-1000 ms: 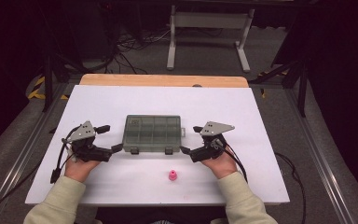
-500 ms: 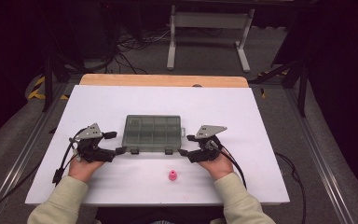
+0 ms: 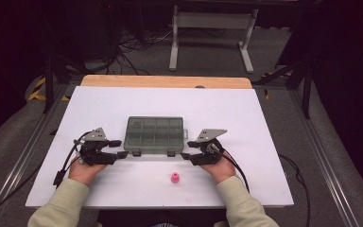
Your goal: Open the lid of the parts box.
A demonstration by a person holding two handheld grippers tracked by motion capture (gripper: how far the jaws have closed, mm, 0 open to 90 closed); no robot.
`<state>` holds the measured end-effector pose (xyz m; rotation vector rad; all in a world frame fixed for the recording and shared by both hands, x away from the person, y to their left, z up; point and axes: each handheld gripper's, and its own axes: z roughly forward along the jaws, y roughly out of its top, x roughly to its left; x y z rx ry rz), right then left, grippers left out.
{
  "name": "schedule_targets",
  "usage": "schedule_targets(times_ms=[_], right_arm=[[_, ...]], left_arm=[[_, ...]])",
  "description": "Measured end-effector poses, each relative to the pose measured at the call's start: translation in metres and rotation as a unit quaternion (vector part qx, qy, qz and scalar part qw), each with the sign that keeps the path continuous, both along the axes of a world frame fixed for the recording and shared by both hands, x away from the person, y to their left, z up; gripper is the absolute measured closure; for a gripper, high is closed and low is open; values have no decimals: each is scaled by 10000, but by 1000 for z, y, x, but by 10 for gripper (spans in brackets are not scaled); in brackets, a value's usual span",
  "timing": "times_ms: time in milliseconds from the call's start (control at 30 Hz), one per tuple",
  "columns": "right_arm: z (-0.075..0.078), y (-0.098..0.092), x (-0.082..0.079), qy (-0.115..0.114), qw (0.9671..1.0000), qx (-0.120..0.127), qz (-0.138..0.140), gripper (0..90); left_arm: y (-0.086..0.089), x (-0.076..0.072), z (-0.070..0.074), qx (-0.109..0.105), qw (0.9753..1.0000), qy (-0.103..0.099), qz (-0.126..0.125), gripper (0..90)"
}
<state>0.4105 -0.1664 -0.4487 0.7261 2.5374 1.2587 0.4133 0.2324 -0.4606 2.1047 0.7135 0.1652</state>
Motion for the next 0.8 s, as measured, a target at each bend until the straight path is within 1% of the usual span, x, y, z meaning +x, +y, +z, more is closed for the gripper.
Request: schedule_targets(times_ms=[67,100,133,200,233,300,400,500,633,800], right_arm=[[-1,0,0,-3,10000,3,10,490],[-1,0,0,-15,10000,5,19,505],[0,0,0,-36,10000,9,26,523],[0,1,0,-63,10000,8,13,555],[0,1,0,-66,10000,7,-12,562],[-1,1,1,-51,10000,26,-21,583],[-1,1,1,-46,10000,13,0,627],[-2,3,1,-69,10000,-59,-1,652],[-3,5,0,-69,9999,-107,-4,676],[-3,5,0,-103,9999,-112,-3,695]], left_arm=[[0,-1,1,14,10000,-39,-18,445],[0,-1,1,44,9999,-91,-2,457],[0,-1,2,59,9999,-144,-4,489],[0,-2,2,83,9998,-166,-9,528],[-1,-2,2,147,9997,-204,-41,534],[-1,-2,2,205,9995,-214,-49,545],[-2,-3,2,213,9995,-245,-47,576],[-2,-3,2,226,9994,-258,-80,607],[-3,-4,2,253,9993,-244,-91,635],[-3,-4,2,305,9991,-273,-81,663]])
